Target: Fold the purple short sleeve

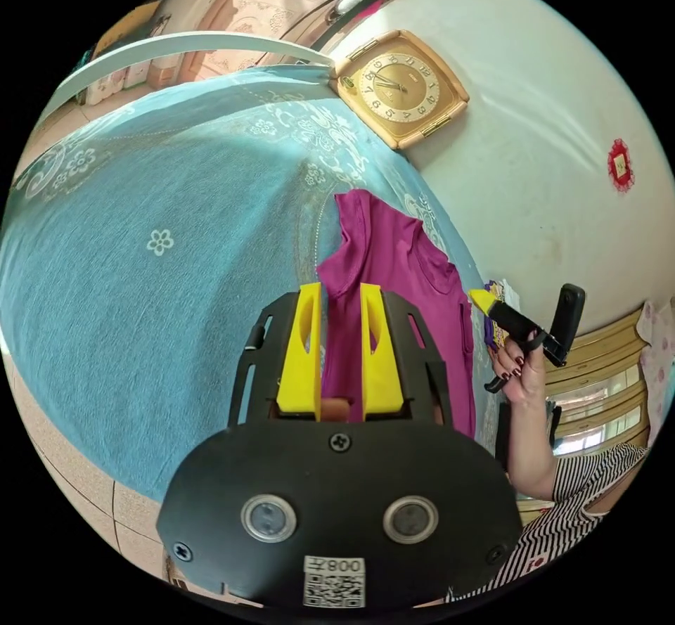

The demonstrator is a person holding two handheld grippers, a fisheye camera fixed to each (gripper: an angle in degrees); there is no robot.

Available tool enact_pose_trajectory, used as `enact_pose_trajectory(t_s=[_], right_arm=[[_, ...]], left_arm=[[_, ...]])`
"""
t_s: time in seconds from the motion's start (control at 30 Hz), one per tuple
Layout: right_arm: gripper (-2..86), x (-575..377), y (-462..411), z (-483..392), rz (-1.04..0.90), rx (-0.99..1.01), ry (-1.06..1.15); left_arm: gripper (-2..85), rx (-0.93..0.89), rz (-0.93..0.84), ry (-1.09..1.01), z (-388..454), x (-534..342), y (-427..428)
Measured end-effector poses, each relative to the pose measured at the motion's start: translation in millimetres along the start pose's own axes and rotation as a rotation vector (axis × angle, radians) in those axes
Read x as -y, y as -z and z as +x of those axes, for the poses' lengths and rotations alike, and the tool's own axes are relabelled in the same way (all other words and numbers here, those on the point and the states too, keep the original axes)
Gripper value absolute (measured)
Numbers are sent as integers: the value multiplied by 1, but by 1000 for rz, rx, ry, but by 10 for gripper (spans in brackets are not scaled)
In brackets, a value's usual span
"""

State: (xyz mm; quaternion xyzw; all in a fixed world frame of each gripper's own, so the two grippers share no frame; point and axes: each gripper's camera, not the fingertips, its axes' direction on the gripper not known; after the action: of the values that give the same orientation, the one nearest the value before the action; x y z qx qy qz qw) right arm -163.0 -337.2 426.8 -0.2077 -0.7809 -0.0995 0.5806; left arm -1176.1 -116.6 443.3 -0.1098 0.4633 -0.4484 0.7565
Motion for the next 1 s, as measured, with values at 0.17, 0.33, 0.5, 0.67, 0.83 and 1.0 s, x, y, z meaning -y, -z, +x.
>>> enact_pose_trajectory(t_s=[0.17,0.33,0.5,0.67,0.83,1.0], right_arm=[[39,65,-81,-17,-111,-73,129],[51,111,-155,-29,-164,-205,226],[60,144,-214,-32,-222,-295,278],[65,160,-270,-16,-343,-365,277],[49,162,-292,-2,-314,-402,291],[8,172,-287,35,-269,-308,193]], left_arm=[[60,54,0,-72,-6,7,11],[33,-41,27,-38,-31,5,26],[22,0,35,-66,-30,2,36],[19,-58,36,-48,-43,-5,41],[19,-20,37,-65,-39,-16,41],[19,-16,38,-66,-37,-30,37]])
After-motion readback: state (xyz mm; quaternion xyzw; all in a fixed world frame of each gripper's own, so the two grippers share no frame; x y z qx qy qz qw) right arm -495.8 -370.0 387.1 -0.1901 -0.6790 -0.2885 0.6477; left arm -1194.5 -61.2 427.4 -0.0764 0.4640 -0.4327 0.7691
